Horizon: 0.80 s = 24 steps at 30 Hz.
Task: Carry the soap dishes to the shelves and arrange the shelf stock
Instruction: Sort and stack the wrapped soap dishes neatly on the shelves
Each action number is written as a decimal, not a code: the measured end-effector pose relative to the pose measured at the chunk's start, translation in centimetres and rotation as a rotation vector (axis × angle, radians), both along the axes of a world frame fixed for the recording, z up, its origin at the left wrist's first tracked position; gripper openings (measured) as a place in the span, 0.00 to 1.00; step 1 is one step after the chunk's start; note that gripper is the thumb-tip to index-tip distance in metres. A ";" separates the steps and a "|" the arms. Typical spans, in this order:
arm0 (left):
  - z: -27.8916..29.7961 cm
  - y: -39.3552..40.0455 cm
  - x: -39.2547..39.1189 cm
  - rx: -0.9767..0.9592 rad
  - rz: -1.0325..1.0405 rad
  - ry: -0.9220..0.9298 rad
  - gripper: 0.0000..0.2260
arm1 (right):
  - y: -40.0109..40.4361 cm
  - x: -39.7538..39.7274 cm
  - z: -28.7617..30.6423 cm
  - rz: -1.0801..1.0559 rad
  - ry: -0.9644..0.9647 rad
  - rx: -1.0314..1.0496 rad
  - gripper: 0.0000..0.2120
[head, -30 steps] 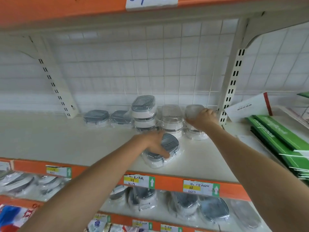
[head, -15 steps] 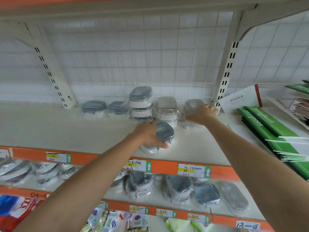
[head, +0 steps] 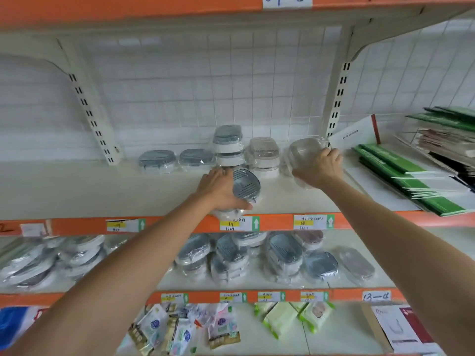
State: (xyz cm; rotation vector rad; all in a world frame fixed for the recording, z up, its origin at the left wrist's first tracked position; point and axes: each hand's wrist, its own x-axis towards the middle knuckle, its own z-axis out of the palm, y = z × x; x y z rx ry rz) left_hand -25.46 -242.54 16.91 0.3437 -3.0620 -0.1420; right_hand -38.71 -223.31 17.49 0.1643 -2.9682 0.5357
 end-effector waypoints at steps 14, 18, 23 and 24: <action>-2.1 -7.8 14.8 -0.053 0.058 -0.070 0.43 | -7.6 22.2 2.2 0.432 -0.115 0.178 0.30; -3.1 -10.2 18.5 -0.050 0.091 -0.102 0.45 | -9.8 24.6 0.4 0.468 -0.134 0.199 0.30; -4.3 -12.9 22.3 -0.037 0.172 -0.157 0.49 | -12.3 26.2 -2.0 0.484 -0.157 0.149 0.36; -4.6 -13.4 23.0 -0.037 0.181 -0.166 0.50 | -13.0 26.4 -2.7 0.502 -0.162 0.165 0.37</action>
